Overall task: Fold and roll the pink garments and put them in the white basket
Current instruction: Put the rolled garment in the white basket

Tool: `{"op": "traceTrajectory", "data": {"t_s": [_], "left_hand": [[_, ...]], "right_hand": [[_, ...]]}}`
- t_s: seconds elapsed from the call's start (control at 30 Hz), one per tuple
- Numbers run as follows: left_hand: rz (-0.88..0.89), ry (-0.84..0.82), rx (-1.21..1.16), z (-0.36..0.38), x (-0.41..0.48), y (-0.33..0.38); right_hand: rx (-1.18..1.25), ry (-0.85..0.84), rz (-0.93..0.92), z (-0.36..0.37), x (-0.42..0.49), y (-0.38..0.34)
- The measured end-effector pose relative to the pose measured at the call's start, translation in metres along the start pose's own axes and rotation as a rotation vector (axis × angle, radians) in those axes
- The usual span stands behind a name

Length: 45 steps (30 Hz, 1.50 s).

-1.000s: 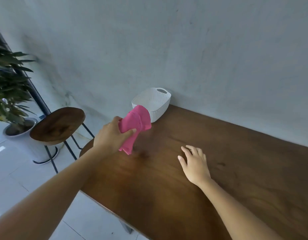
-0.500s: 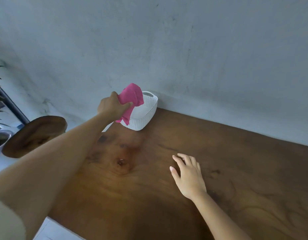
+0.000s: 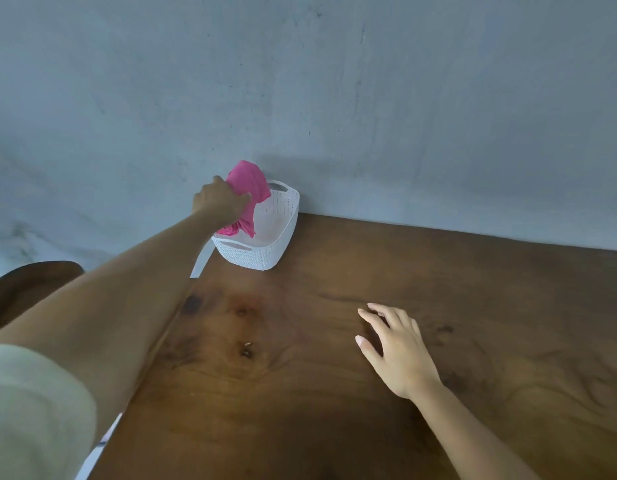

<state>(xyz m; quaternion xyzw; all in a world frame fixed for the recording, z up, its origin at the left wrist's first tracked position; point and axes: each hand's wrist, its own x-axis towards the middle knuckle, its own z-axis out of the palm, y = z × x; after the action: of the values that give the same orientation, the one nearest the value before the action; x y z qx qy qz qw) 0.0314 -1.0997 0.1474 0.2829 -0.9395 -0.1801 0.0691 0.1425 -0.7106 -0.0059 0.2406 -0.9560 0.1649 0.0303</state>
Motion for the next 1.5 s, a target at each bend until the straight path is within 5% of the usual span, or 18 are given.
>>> {"op": "traceTrajectory", "data": {"t_s": [0.47,0.87,1.1,1.33,1.5], "left_hand": [[0.078,-0.091,0.356,0.043,0.005,0.003],[0.054,-0.066,0.297,0.03,0.0,0.004],[0.281,0.039,0.327,0.01,-0.013,-0.005],[0.62,0.162,0.075,0.002,-0.069,-0.011],[0.873,0.084,-0.011,0.035,-0.131,-0.021]], "right_hand": [[-0.052,-0.037,0.061,-0.003,0.0,-0.006],[-0.152,-0.084,0.052,-0.009,0.0,-0.013],[-0.244,-0.134,0.093,-0.009,-0.002,-0.022],[-0.25,-0.133,0.244,-0.021,-0.016,-0.043],[-0.262,-0.085,0.359,-0.019,-0.056,-0.045]]}}
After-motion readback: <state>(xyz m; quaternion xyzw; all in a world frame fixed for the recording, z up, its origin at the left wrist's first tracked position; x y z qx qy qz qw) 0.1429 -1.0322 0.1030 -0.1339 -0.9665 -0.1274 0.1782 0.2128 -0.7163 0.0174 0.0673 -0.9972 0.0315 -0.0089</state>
